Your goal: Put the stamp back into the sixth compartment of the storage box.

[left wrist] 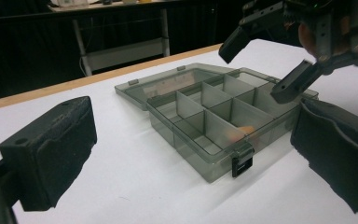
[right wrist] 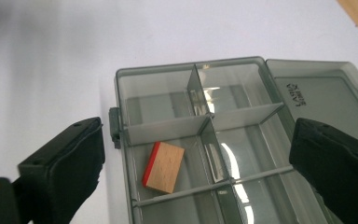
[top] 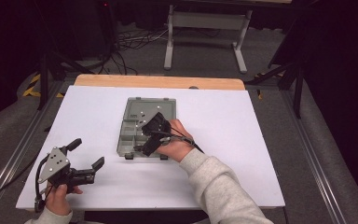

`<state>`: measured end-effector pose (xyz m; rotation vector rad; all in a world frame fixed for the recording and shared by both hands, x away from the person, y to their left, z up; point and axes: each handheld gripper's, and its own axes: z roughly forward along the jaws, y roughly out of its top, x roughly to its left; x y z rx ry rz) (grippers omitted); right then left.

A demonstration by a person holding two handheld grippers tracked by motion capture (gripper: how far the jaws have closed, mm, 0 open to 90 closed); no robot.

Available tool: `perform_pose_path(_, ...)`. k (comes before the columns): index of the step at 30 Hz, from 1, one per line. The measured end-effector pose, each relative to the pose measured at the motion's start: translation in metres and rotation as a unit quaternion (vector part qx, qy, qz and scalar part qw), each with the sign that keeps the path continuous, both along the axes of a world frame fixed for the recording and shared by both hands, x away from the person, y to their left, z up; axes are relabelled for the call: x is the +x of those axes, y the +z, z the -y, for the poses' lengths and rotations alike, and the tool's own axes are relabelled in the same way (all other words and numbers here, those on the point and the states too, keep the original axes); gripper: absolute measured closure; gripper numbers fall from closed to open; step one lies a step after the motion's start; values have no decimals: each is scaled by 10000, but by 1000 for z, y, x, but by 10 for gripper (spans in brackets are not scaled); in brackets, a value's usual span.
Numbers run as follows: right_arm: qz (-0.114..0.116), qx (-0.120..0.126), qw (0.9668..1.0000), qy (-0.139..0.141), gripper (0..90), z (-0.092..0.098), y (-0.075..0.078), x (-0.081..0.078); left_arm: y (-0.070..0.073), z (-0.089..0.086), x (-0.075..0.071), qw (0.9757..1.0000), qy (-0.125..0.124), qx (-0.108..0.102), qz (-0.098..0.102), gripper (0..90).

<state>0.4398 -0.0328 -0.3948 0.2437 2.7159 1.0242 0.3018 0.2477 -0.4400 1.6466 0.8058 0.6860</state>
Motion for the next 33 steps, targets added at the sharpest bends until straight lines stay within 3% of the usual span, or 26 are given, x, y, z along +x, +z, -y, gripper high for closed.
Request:
perform_pose_path(11,162,409,9990,43,5,10,22,-14,0,0,0,10000,3,-10,-3,10)
perform_pose_path(25,242,583,9980,76,3,25,39,-31,0,0,0,10000,8,-8,-5,10)
perform_pose_path(33,272,742,9968,-70,1,46,45,-41,0,0,0,10000,14,-21,-6,10)
